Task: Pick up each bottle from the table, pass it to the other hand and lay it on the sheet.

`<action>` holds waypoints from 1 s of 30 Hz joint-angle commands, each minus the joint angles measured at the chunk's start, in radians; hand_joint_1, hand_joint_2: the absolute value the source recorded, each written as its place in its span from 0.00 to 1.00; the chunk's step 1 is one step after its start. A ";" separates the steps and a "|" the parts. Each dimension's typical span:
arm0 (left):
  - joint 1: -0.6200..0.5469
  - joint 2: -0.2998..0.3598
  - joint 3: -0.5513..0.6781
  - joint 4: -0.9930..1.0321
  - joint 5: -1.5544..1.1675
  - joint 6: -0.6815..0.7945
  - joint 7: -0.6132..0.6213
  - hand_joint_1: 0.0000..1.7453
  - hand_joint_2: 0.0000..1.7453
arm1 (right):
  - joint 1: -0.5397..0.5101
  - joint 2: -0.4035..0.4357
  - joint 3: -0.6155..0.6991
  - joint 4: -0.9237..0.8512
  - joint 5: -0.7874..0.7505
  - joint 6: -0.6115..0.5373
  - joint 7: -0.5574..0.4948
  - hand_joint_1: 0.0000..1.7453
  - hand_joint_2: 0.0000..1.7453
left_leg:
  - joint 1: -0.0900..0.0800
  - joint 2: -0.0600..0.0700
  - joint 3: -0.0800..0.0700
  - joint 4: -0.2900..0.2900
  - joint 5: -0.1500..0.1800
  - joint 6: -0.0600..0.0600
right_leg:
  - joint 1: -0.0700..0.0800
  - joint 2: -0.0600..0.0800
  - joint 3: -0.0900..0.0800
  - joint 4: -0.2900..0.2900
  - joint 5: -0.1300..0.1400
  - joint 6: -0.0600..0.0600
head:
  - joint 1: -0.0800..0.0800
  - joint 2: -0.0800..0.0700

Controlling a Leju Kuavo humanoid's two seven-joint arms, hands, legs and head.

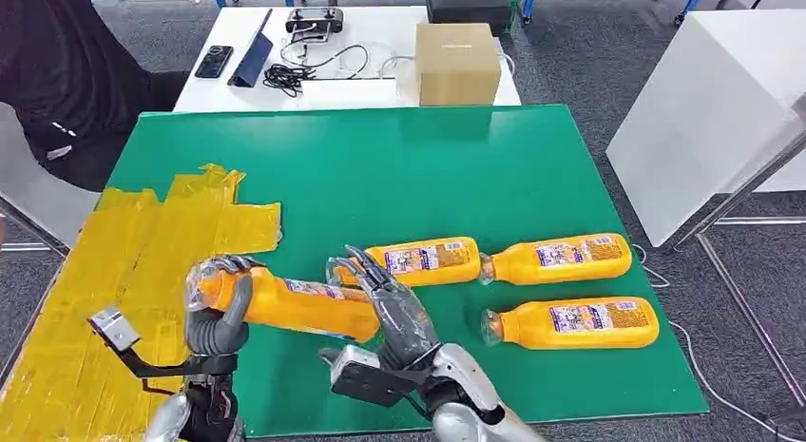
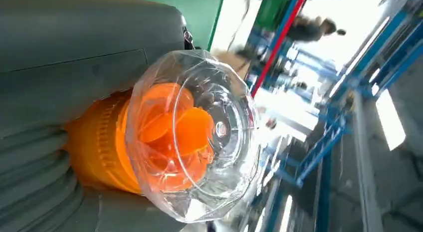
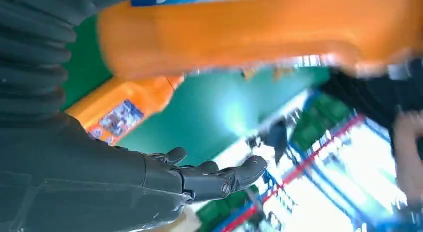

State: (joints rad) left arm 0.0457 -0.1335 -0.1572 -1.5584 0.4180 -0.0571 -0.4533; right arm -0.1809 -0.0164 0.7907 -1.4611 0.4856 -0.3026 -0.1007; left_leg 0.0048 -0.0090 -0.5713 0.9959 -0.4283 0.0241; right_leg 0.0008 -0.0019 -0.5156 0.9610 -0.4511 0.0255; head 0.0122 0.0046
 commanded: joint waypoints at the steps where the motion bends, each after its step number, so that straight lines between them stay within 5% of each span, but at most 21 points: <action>1: -0.004 0.046 0.031 -0.126 -0.092 0.068 -0.040 1.00 1.00 | 0.098 -0.034 -0.109 -0.100 0.014 -0.043 -0.016 0.00 0.00 | 0.000 0.000 0.001 0.000 -0.001 -0.001 | 0.000 -0.001 0.001 0.000 -0.001 0.000 | 0.000 0.000; 7: -0.012 0.119 0.055 -0.385 -0.359 0.209 -0.120 1.00 1.00 | 0.243 -0.035 -0.229 -0.225 0.004 -0.112 -0.085 0.00 0.00 | 0.001 -0.002 -0.002 0.002 -0.001 -0.001 | 0.001 -0.003 -0.001 0.001 -0.002 0.000 | 0.000 0.000; 9: -0.003 0.127 0.029 -0.427 -0.612 0.365 -0.151 1.00 1.00 | 0.283 -0.029 -0.255 -0.257 0.019 -0.123 -0.090 0.00 0.00 | 0.001 -0.001 0.000 0.001 -0.002 -0.001 | 0.001 -0.001 0.000 0.000 -0.002 0.000 | 0.000 0.000; 15: 0.008 0.203 -0.092 -0.439 -1.369 0.698 0.080 1.00 1.00 | 0.319 -0.053 -0.329 -0.308 0.149 -0.129 -0.023 0.00 0.00 | 0.001 -0.001 0.000 0.000 -0.001 -0.001 | 0.000 -0.002 0.001 -0.001 -0.002 0.000 | 0.000 0.000; 19: -0.038 0.281 -0.202 -0.331 -1.830 0.634 0.351 1.00 1.00 | 0.306 -0.041 -0.373 -0.319 0.216 -0.078 0.010 0.00 0.00 | 0.000 -0.001 0.000 0.000 -0.001 -0.001 | 0.000 -0.002 0.001 -0.001 -0.001 0.000 | 0.000 0.000; 22: -0.052 0.293 -0.228 -0.302 -1.839 0.656 0.381 1.00 1.00 | 0.300 -0.034 -0.378 -0.317 0.220 -0.069 0.011 0.00 0.00 | 0.000 -0.004 0.001 -0.001 0.000 -0.001 | 0.000 -0.004 0.000 -0.001 -0.001 0.000 | 0.000 0.000; 24: -0.087 0.348 -0.280 -0.222 -1.989 0.547 0.479 1.00 1.00 | 0.276 -0.033 -0.372 -0.311 0.245 -0.045 0.026 0.00 0.00 | 0.000 -0.002 0.001 -0.001 0.000 -0.001 | -0.001 -0.002 -0.008 -0.001 0.000 0.000 | 0.000 0.000; 27: -0.225 0.523 -0.523 -0.056 -1.989 0.474 0.732 1.00 1.00 | 0.241 -0.027 -0.362 -0.304 0.259 -0.016 0.043 0.00 0.00 | -0.001 -0.003 0.002 -0.003 0.001 -0.001 | -0.001 -0.004 -0.004 -0.002 0.000 0.000 | 0.000 0.000; 30: -0.232 0.533 -0.567 0.041 -1.989 0.472 0.807 1.00 1.00 | 0.232 -0.027 -0.351 -0.307 0.271 -0.001 0.055 0.00 0.00 | 0.000 -0.003 0.003 -0.003 0.001 -0.001 | -0.001 -0.004 -0.003 -0.002 0.000 -0.001 | 0.000 0.000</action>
State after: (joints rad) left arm -0.0231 0.1867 -0.4033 -1.8420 -1.5614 0.4491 0.1669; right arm 0.1110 -0.0492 0.4509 -1.7765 0.7393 -0.3357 -0.0710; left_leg 0.0049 -0.0086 -0.5712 0.9958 -0.4275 0.0233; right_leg 0.0001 -0.0019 -0.5175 0.9611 -0.4508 0.0253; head 0.0122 0.0046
